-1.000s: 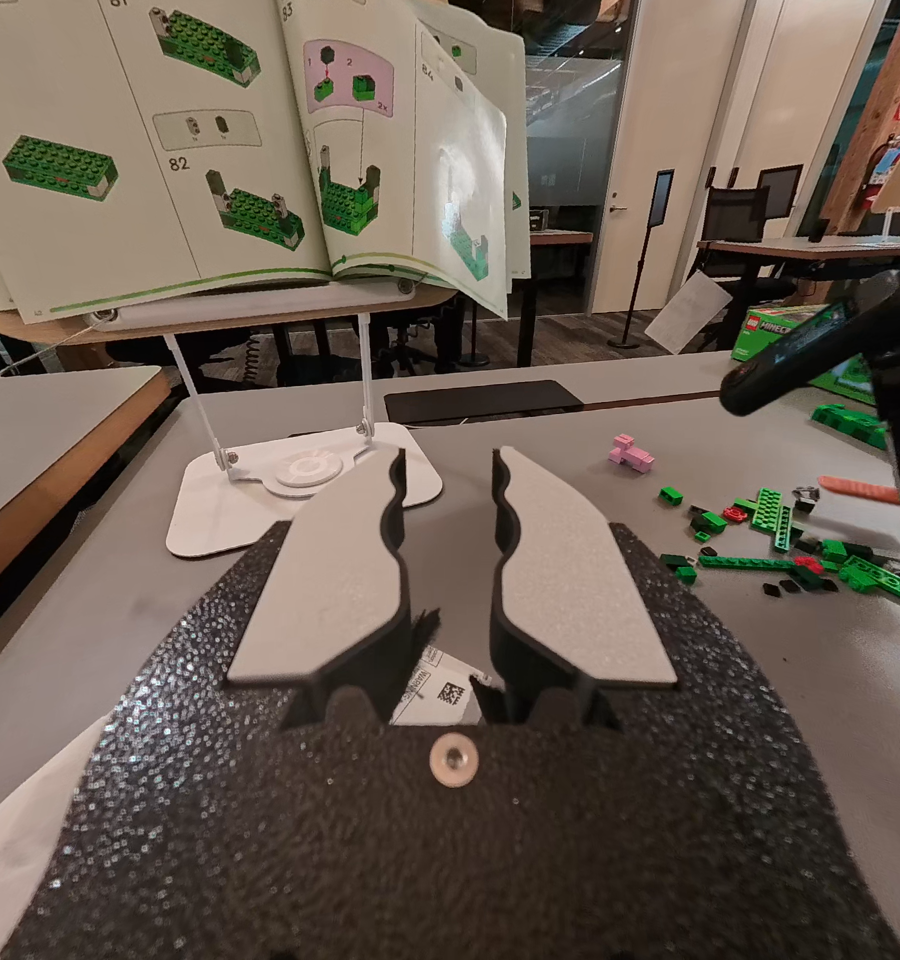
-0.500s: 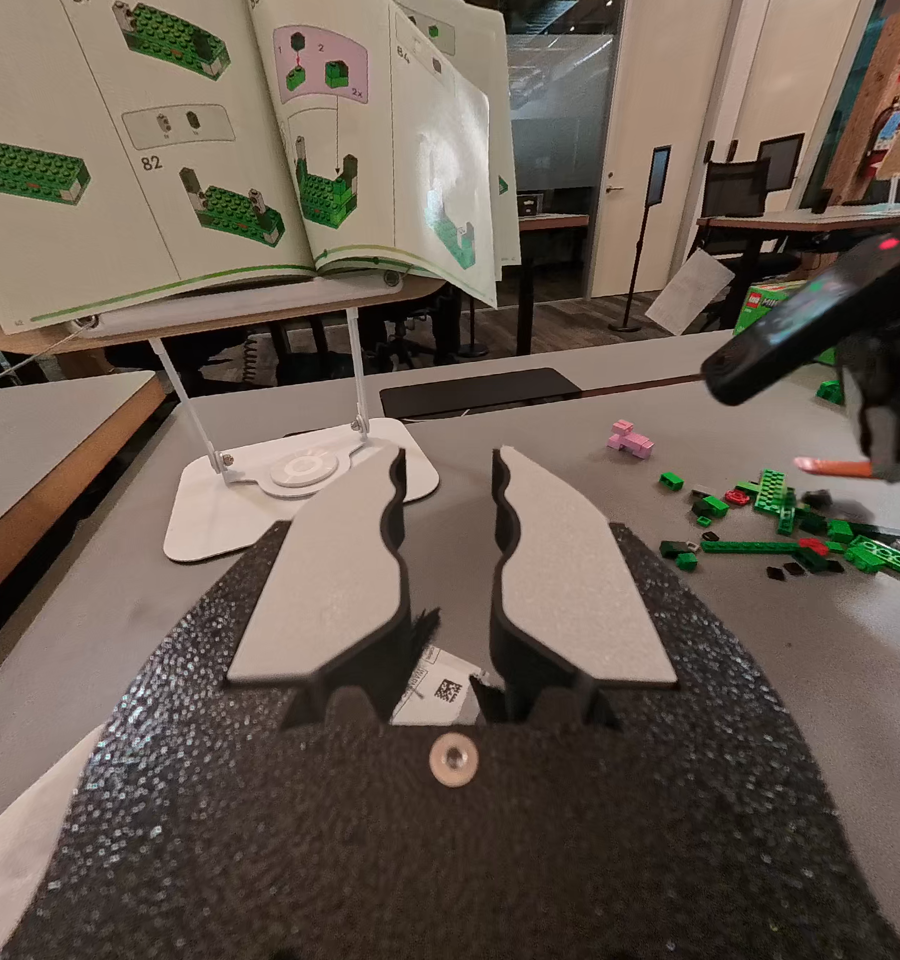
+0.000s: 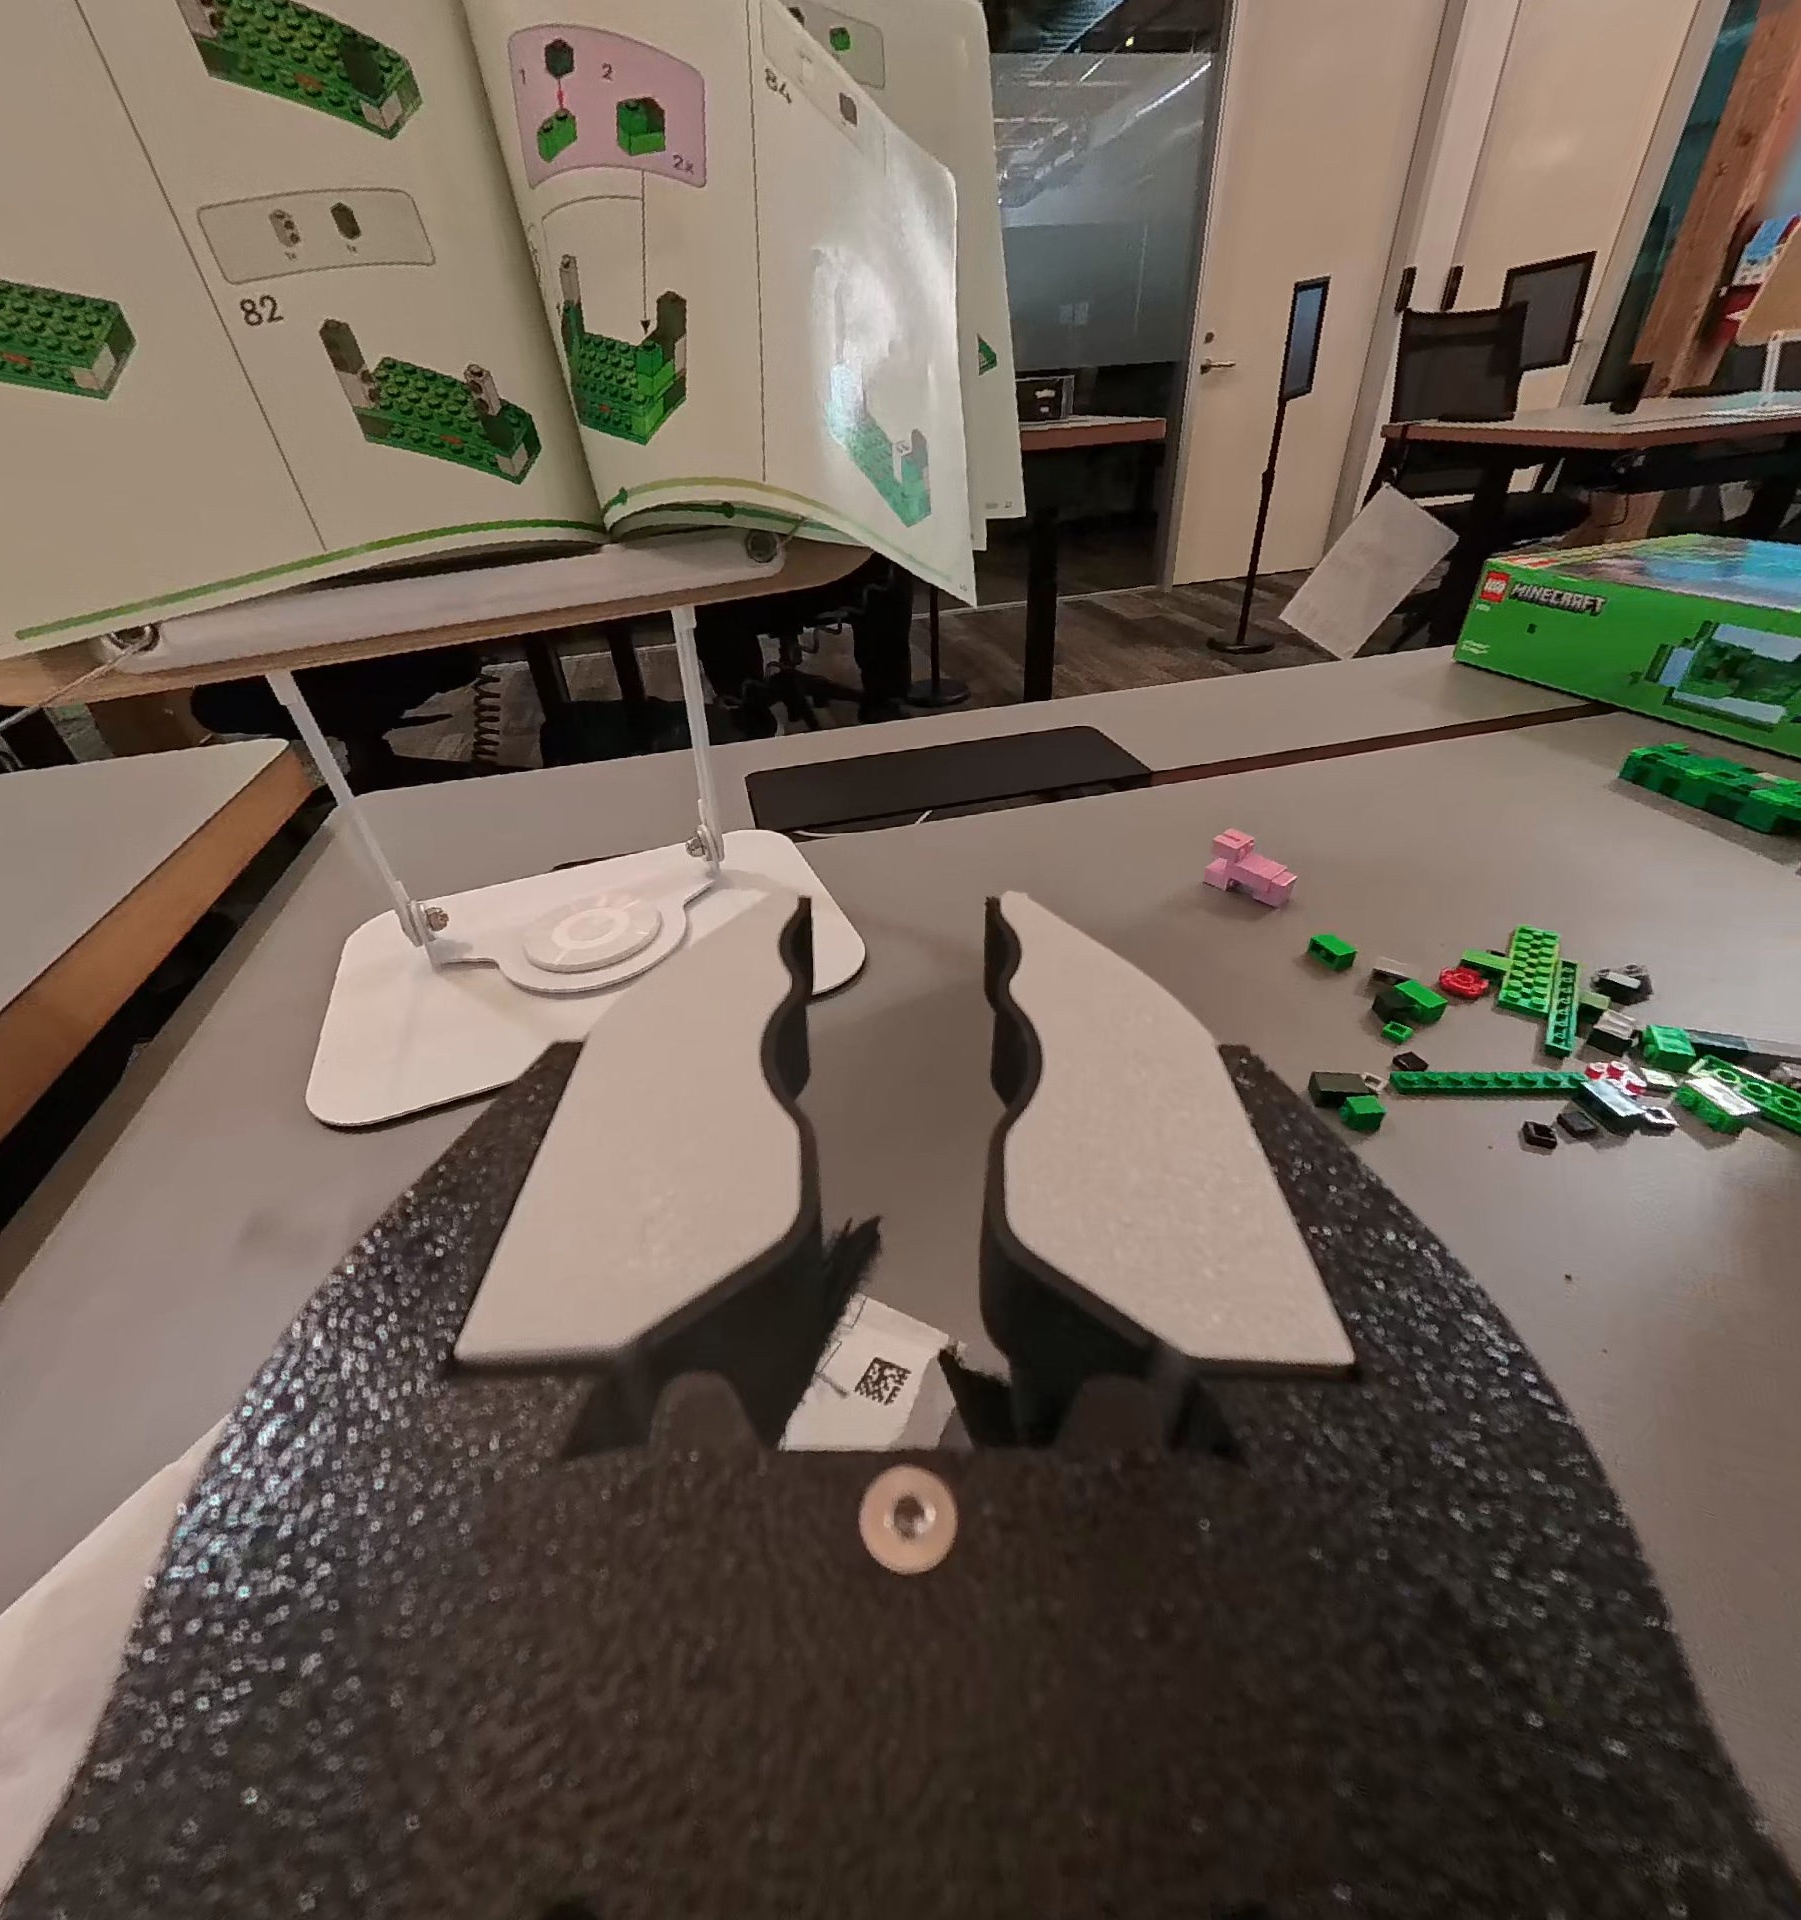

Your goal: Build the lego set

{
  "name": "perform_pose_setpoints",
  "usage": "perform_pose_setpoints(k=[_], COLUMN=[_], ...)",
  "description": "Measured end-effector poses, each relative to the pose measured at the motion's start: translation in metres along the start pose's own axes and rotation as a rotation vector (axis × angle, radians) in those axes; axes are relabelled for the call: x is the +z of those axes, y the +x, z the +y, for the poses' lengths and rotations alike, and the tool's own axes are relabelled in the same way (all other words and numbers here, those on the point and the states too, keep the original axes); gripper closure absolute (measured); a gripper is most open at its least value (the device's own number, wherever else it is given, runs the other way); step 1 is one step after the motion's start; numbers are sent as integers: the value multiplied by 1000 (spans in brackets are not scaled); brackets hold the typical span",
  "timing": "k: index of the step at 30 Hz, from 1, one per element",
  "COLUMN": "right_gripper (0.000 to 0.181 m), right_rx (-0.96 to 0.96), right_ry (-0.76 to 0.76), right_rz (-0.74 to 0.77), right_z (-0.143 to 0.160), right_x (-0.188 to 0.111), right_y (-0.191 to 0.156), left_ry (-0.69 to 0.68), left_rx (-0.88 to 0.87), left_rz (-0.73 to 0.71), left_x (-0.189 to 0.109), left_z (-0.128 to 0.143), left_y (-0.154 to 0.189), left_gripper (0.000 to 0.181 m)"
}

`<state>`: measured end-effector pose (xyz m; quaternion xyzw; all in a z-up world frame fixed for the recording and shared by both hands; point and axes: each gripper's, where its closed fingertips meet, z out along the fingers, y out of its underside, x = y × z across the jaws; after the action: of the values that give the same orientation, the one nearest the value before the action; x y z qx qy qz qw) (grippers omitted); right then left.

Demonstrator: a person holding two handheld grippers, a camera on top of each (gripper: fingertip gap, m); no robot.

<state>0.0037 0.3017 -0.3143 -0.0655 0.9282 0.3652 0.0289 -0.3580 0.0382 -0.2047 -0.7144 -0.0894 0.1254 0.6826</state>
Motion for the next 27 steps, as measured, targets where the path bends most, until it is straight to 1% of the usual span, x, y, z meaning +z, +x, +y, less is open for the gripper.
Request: perform_pose_setpoints(k=[3,6,11,14,19,25,27], right_gripper=[165,165,165,165,165,165,165], right_rx=[-46,-85,-85,-51,42,163,199], right_ry=[-3,3,31,55,65,39,21], right_rz=[-40,-49,-117,-140,-60,53,56], right_z=[-5,-9,-13,-22,-27,-25,-22], right_x=[7,9,8,8,8,6,2], right_y=[-4,-6,-15,-12,21,82,93], left_ry=[-8,-21,-26,-20,-25,-29,-28], left_rx=[5,15,29,31,22,34,38], left_rz=[-2,-2,3,1,3,9,9], left_x=[1,2,3,2,2,3,3], left_z=[2,5,5,3,4,5,5], left_y=[0,1,3,3,2,5,6], left_gripper=[150,150,150,150,150,150,150])
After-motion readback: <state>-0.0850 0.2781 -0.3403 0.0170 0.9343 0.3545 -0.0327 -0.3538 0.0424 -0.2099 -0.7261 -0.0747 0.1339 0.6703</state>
